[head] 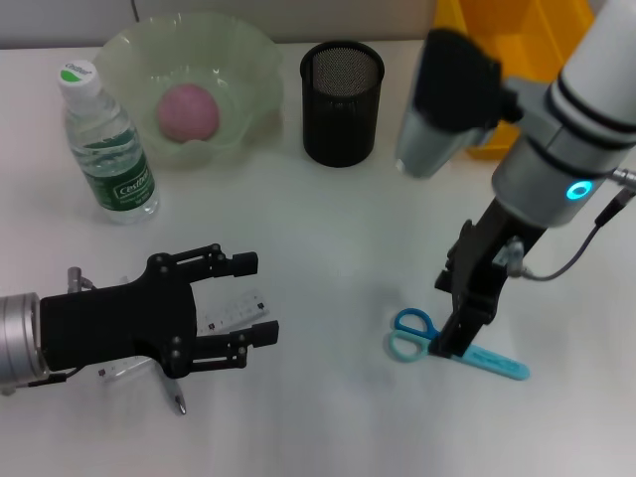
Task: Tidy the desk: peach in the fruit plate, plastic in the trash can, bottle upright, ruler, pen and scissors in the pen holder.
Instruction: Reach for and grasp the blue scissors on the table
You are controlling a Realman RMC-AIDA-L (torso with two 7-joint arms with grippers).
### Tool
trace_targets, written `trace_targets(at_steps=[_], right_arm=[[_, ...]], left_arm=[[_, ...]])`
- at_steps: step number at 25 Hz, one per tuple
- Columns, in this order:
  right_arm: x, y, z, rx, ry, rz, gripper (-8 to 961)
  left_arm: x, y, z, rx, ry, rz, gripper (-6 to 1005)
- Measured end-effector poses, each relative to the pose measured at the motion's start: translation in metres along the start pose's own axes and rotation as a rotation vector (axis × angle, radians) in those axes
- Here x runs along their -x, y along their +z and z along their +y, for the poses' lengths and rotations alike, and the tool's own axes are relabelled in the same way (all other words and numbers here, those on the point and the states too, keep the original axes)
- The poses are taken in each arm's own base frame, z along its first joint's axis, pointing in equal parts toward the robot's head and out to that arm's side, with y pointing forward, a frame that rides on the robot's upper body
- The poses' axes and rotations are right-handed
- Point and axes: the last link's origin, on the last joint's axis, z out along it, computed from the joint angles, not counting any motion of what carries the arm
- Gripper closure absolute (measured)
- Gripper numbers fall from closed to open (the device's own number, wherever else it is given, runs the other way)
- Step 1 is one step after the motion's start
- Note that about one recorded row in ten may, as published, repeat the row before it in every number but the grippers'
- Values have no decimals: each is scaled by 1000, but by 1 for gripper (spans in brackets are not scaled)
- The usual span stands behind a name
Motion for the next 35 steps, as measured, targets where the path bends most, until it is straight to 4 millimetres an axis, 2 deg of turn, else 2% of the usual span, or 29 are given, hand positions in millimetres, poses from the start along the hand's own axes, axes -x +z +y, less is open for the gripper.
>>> trace_targets(at_steps=[10, 18, 23, 28, 34, 35], right_arm=[[3, 24, 9, -65, -58, 111, 125], [4, 32, 12, -78, -80, 124, 125], [4, 35, 13, -85, -89, 125, 172], [4, 39, 13, -94, -100, 133, 419], [5, 42, 13, -101, -104, 128, 610], [4, 43, 13, -101, -105, 128, 609]], left_arm=[[2, 5, -3, -9, -20, -6, 215], [5, 0, -3, -30, -31, -7, 215], [5, -1, -3, -33, -31, -7, 215], [4, -1, -4, -35, -31, -6, 214], [4, -1, -4, -36, -29, -6, 214], [4, -1, -4, -36, -29, -6, 214]])
